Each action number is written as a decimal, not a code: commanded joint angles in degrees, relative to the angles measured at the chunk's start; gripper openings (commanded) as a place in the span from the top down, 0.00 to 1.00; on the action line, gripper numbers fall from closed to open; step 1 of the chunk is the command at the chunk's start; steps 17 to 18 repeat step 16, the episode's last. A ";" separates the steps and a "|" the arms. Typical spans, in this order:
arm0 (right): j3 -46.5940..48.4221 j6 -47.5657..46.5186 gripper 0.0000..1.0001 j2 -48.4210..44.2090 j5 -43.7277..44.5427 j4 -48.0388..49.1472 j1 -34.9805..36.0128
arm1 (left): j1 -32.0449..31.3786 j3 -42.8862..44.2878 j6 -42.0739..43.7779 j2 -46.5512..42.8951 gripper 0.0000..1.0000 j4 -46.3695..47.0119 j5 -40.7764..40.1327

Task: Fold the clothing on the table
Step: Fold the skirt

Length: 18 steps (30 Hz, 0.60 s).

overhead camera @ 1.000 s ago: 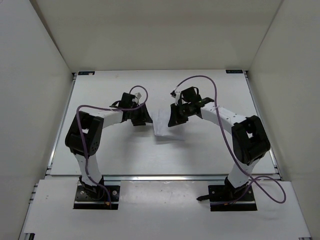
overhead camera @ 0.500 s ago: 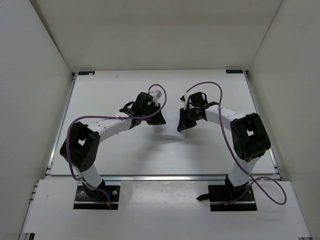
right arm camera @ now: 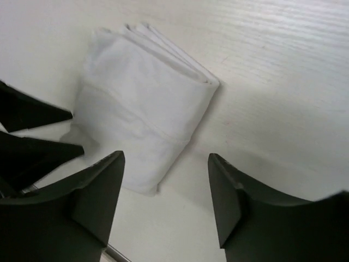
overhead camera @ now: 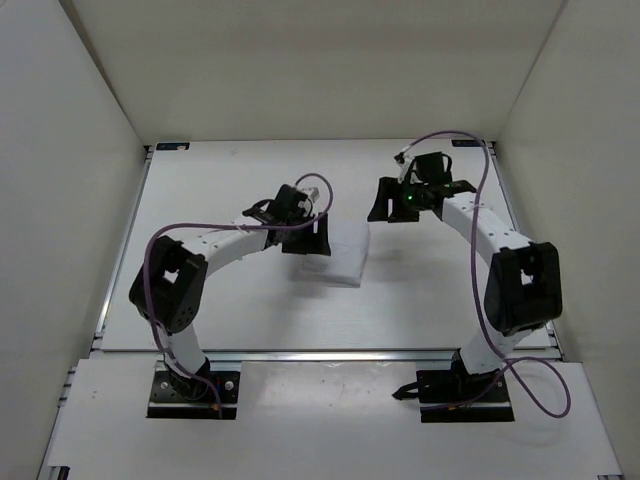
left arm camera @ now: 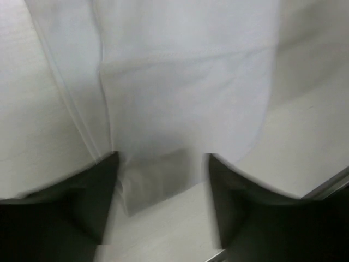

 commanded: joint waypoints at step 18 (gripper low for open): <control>-35.06 6.07 0.32 -32.98 6.32 6.09 -2.16 | 10.01 -17.87 8.00 -36.88 0.01 -17.92 -14.25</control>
